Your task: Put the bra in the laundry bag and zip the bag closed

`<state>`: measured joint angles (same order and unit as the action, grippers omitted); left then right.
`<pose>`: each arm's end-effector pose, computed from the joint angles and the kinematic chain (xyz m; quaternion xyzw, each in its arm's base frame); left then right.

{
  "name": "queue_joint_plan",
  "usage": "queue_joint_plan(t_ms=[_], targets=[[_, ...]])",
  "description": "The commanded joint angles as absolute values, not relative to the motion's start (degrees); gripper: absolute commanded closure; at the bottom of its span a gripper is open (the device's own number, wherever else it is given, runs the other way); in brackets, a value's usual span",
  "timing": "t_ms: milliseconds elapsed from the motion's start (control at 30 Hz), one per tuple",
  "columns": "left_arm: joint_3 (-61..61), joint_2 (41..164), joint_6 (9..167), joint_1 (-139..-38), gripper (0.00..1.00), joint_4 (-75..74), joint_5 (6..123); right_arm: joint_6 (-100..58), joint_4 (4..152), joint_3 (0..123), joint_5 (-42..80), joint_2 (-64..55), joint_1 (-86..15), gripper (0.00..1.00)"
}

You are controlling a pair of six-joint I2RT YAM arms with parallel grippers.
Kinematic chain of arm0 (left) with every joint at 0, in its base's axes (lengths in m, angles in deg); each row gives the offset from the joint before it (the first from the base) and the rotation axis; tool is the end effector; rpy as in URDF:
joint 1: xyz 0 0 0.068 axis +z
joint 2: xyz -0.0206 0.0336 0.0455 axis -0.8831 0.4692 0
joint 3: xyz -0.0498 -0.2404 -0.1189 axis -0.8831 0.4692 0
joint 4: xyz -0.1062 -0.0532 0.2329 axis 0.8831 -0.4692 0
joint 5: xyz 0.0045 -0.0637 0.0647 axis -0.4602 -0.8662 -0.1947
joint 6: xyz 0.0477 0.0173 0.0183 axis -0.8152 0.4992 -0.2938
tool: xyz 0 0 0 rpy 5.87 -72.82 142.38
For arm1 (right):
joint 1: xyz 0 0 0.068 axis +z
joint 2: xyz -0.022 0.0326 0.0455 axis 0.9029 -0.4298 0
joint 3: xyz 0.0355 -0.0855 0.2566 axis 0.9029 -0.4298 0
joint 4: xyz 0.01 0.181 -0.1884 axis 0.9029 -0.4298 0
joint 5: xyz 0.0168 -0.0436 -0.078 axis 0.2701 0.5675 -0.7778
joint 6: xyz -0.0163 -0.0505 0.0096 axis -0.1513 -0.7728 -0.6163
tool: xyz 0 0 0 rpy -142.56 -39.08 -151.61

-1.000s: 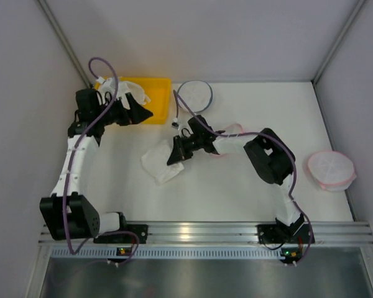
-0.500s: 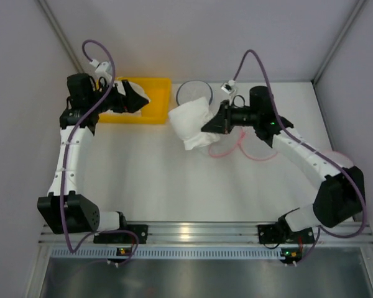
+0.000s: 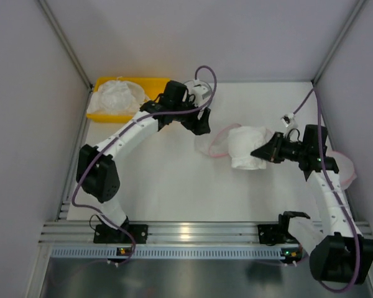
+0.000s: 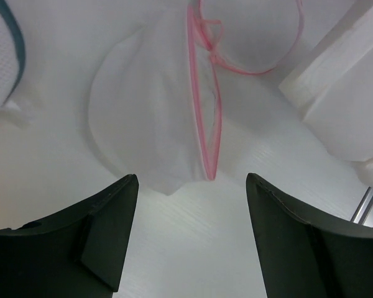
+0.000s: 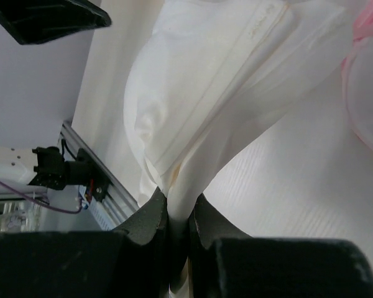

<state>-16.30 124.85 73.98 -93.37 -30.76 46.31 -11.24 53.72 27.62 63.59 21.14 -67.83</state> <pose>0.3267 -0.2174 0.3272 0.3498 0.8088 -0.3042 0.3618 0.1980 0.0167 0.2726 -0.0487 0.8296 0.4396 0.3407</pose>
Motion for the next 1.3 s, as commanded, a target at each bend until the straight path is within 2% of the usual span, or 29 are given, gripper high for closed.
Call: queue_joint_plan(t_ms=[0,167,233,500,533,667,833,1000,1267], targets=[[-20.86,129.76,71.78,-98.47,0.25,-30.37,48.57,-14.13,47.25,26.63,63.31,26.22,-70.52,1.00],[-27.01,139.33,74.41,-100.86,0.34,-30.37,51.56,-13.16,46.98,25.31,62.78,24.58,-70.52,1.00],[-29.29,141.28,75.29,-100.95,0.42,-30.20,54.36,-13.34,47.33,25.74,63.48,20.80,-70.52,1.00],[-28.34,144.36,73.80,-100.78,0.60,-28.97,57.46,-18.00,47.32,29.61,68.31,8.06,-68.51,1.00],[-27.38,143.67,73.89,-100.60,0.70,-28.88,56.59,-18.69,47.59,30.40,69.27,7.26,-67.54,1.00],[-23.78,140.25,73.45,-99.90,1.00,-28.88,52.20,-24.40,44.53,34.96,69.19,0.86,-57.72,1.00],[-17.36,134.19,73.09,-99.20,1.00,-28.79,47.53,-27.22,40.13,42.07,71.46,-8.81,-54.79,1.00],[-11.30,129.69,74.41,-97.35,1.00,-27.39,42.88,-38.11,33.45,45.34,76.13,-16.47,-51.63,1.00],[-9.79,126.44,73.28,-95.86,1.00,-27.21,33.38,-41.37,30.64,50.87,76.05,-25.51,-46.70,1.00]])
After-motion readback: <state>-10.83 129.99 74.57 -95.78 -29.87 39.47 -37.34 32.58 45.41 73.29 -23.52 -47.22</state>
